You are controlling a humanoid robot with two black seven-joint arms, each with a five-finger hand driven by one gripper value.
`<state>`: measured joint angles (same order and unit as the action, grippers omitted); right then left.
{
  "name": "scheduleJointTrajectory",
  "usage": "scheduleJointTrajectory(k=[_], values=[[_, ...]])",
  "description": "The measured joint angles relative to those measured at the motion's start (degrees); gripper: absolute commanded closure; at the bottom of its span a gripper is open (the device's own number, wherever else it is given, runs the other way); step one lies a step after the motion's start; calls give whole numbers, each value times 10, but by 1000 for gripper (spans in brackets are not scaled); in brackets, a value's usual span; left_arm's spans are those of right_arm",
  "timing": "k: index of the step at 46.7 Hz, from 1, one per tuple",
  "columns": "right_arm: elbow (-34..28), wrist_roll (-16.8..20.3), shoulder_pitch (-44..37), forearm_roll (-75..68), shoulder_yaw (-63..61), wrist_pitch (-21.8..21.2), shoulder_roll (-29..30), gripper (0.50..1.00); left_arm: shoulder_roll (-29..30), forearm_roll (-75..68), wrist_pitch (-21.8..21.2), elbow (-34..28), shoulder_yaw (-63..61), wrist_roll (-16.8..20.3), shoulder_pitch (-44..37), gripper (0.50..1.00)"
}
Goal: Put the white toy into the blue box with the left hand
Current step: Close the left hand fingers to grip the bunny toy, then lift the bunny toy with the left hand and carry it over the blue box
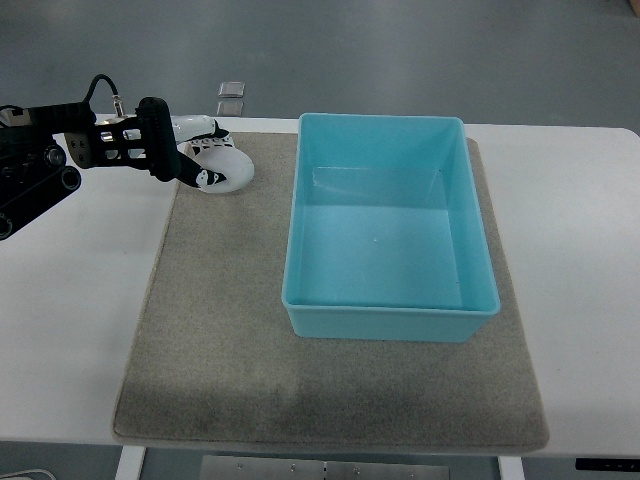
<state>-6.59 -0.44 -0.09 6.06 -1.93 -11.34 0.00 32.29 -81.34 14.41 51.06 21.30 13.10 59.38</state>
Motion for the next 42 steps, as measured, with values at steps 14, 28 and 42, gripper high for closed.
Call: scheduleJointTrajectory(k=[14, 28, 42], values=[[0, 0, 0, 0, 0, 0, 0, 564, 17, 2, -3, 14, 10, 7, 30, 1000], [0, 0, 0, 0, 0, 0, 0, 564, 37, 3, -45, 70, 15, 8, 69, 1000], [0, 0, 0, 0, 0, 0, 0, 564, 24, 3, -43, 136, 10, 7, 109, 1000]])
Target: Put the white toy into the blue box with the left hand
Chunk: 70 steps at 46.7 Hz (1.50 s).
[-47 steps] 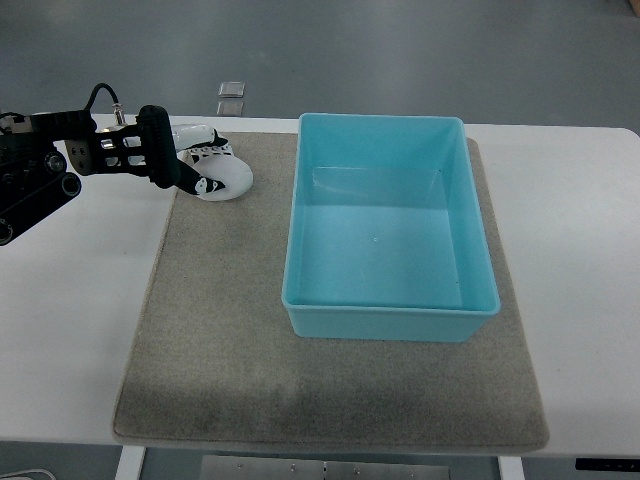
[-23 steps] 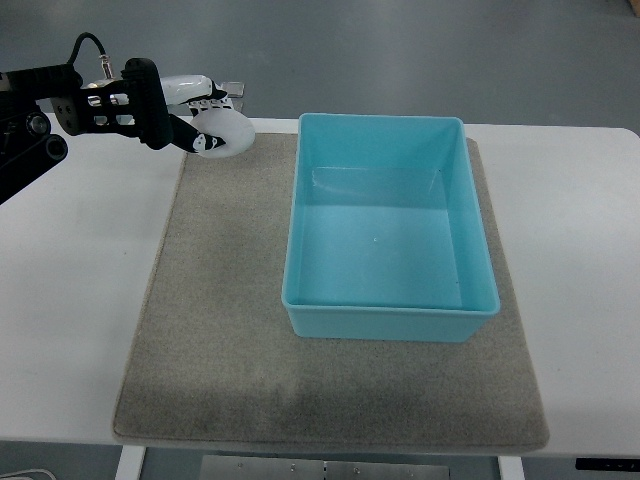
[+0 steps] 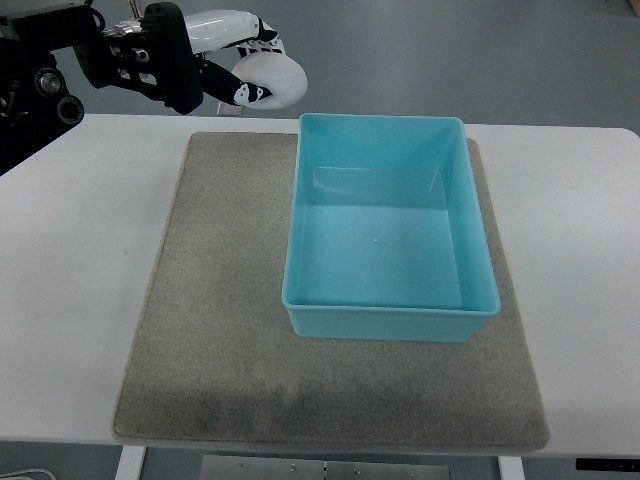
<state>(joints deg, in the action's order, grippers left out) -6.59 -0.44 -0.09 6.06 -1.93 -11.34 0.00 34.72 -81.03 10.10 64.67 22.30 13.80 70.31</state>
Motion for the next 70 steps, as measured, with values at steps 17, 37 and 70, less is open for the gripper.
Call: scheduleJointTrajectory(k=[17, 37, 70], values=[[0, 0, 0, 0, 0, 0, 0, 564, -77, -4, 4, 22, -36, -1, -6, 1000], [0, 0, 0, 0, 0, 0, 0, 564, -113, -3, 3, 20, -60, -1, -19, 508], [0, 0, 0, 0, 0, 0, 0, 564, -76, 245, 1, -2, -45, -11, -17, 506]])
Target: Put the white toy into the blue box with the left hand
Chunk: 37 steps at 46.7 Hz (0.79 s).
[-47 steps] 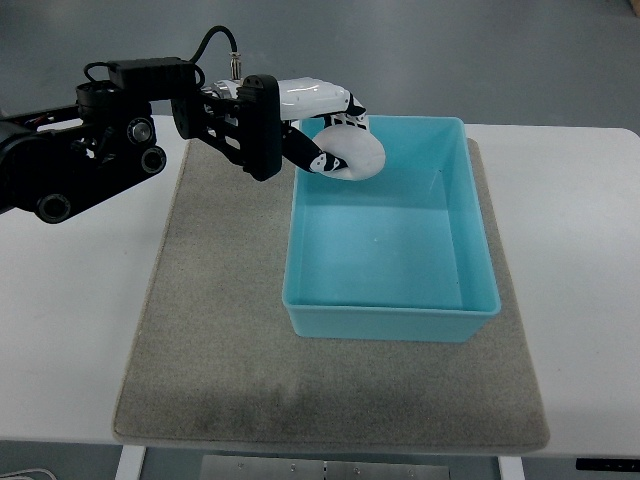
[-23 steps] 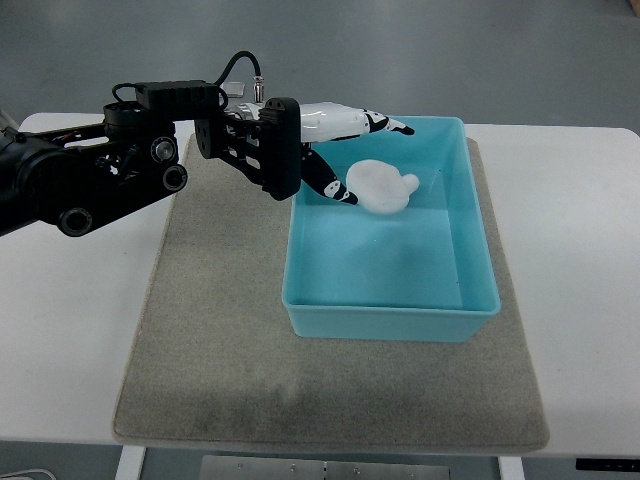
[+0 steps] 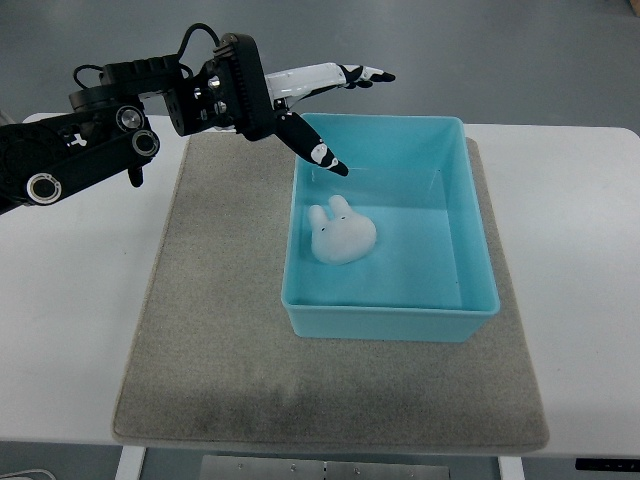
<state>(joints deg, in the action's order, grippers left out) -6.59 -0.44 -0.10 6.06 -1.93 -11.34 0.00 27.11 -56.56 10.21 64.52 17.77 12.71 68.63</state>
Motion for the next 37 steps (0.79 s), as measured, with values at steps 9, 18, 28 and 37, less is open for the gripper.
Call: scheduleJointTrajectory(k=[9, 18, 28, 37], values=[[0, 0, 0, 0, 0, 0, 0, 564, 13, 167, 6, -50, 12, -2, -2, 504], [0, 0, 0, 0, 0, 0, 0, 564, 33, 359, 78, -120, 12, -5, -3, 504], [0, 0, 0, 0, 0, 0, 0, 564, 38, 533, 168, -206, 14, -44, -32, 504], [0, 0, 0, 0, 0, 0, 0, 564, 37, 635, 244, -256, 14, -63, -66, 504]])
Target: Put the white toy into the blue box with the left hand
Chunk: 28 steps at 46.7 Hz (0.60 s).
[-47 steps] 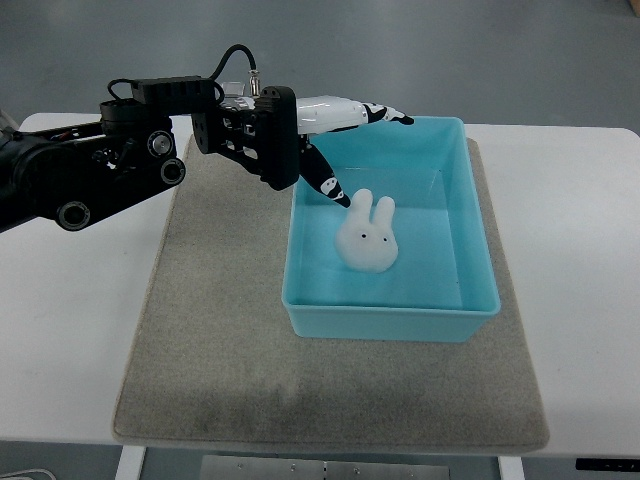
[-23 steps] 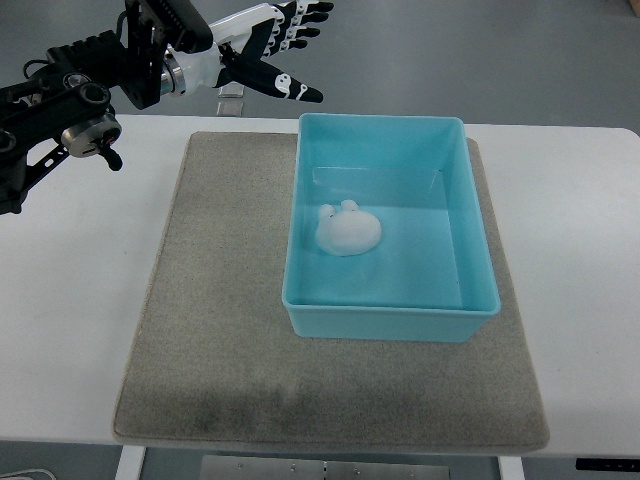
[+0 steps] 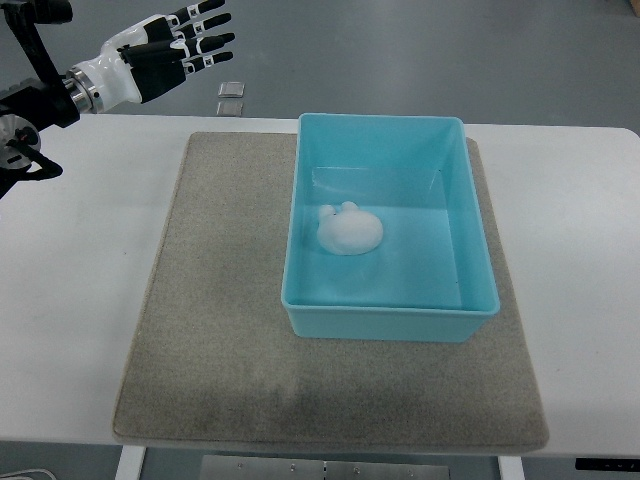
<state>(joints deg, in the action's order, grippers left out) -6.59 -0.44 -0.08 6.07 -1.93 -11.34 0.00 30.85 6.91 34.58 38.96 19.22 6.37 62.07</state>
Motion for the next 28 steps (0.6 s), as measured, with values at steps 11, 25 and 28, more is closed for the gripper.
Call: scheduleJointTrajectory(k=[11, 25, 28], values=[[0, 0, 0, 1, 0, 0, 0, 564, -4, 80, 4, -3, 5, -42, -45, 504], [0, 0, 1, 0, 0, 0, 0, 564, -2, 106, 4, 0, 81, -99, -111, 504], [0, 0, 2, 0, 1, 0, 0, 564, 0, 105, 4, 0, 83, -100, -115, 504]])
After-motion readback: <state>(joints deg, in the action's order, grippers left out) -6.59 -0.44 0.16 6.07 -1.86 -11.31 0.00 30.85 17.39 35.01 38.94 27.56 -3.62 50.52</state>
